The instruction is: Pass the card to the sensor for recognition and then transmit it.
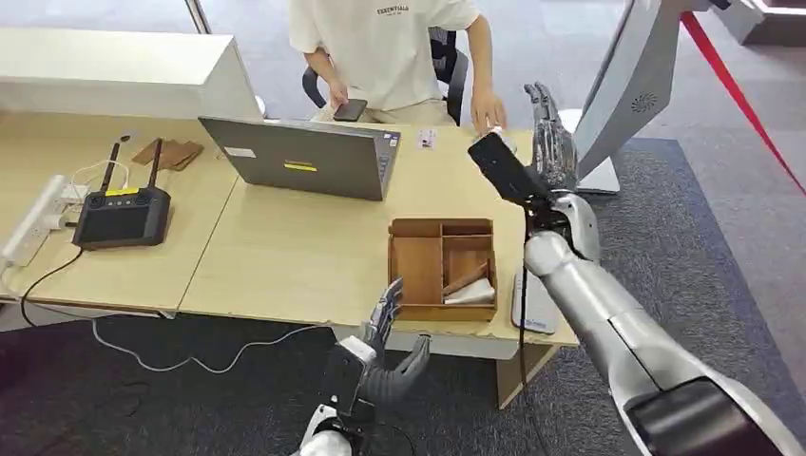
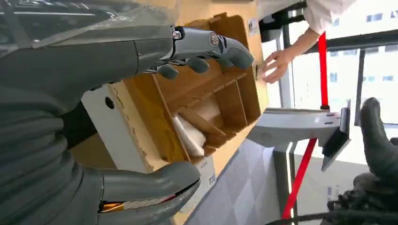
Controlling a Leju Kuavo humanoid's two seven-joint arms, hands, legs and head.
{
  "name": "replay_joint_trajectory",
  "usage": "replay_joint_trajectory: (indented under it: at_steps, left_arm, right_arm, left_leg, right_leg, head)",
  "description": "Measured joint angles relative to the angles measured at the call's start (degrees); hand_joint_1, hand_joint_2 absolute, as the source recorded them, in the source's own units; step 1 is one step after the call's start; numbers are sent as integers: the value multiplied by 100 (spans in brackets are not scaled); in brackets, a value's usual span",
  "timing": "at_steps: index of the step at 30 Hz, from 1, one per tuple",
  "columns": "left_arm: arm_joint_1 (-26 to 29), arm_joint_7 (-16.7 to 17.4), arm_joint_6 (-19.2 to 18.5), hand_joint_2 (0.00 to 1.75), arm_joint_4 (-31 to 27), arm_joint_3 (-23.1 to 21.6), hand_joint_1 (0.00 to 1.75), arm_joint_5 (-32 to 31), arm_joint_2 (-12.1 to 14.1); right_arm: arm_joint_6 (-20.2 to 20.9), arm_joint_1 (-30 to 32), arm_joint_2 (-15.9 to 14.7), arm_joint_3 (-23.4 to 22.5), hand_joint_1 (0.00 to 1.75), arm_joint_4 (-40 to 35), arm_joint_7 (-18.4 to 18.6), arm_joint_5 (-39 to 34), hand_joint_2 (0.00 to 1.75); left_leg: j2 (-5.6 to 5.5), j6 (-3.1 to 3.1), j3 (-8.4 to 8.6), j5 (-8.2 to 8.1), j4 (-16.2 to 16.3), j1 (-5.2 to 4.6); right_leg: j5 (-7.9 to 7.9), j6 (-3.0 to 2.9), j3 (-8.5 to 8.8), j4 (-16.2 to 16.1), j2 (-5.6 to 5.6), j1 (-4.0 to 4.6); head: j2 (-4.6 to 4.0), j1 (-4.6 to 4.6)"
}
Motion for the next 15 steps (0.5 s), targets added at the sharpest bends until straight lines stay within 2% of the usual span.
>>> replay_joint_trajectory:
  at_steps: [2, 4, 5, 10, 15]
  left_arm:
    - [66, 0, 215, 175, -35, 26, 0, -15, 48]
    - [147, 19, 500, 175, -116, 57, 0, -35, 109]
    - [197, 37, 563, 175, -177, 76, 0, -46, 142]
    - [391, 94, 623, 175, -424, 155, 0, -72, 315]
    - [477, 68, 583, 175, -483, 210, 0, -107, 385]
  right_arm:
    - [-137, 447, -7, -164, 0, -553, -462, -1200, 175]
    - [-240, 1014, -61, -253, 0, -1242, -716, -2165, 175]
    - [-255, 1343, -113, -281, 0, -1655, -796, -2423, 175]
    - [-212, 2872, -345, -290, 0, -3215, -1006, -2963, 175]
    - [-185, 3829, -448, -299, 0, -4257, -1387, -3027, 175]
  left_leg:
    - [0, 0, 2, -1, 0, 2]
    - [0, -1, 2, -3, 0, 3]
    - [-1, -1, 2, -4, 0, 4]
    - [-3, -1, 0, -13, -2, 6]
    - [-2, -1, 2, -13, -4, 5]
  right_leg:
    - [-1, -1, 1, -1, 0, 2]
    - [-3, -3, 2, -1, 0, 3]
    - [-6, -2, 2, -2, -1, 3]
    - [-12, -4, 1, -3, -2, 3]
    - [-13, -6, 2, -4, -2, 3]
  head:
    - [0, 0]
    - [0, -2]
    - [0, 2]
    - [0, -2]
    - [0, 0]
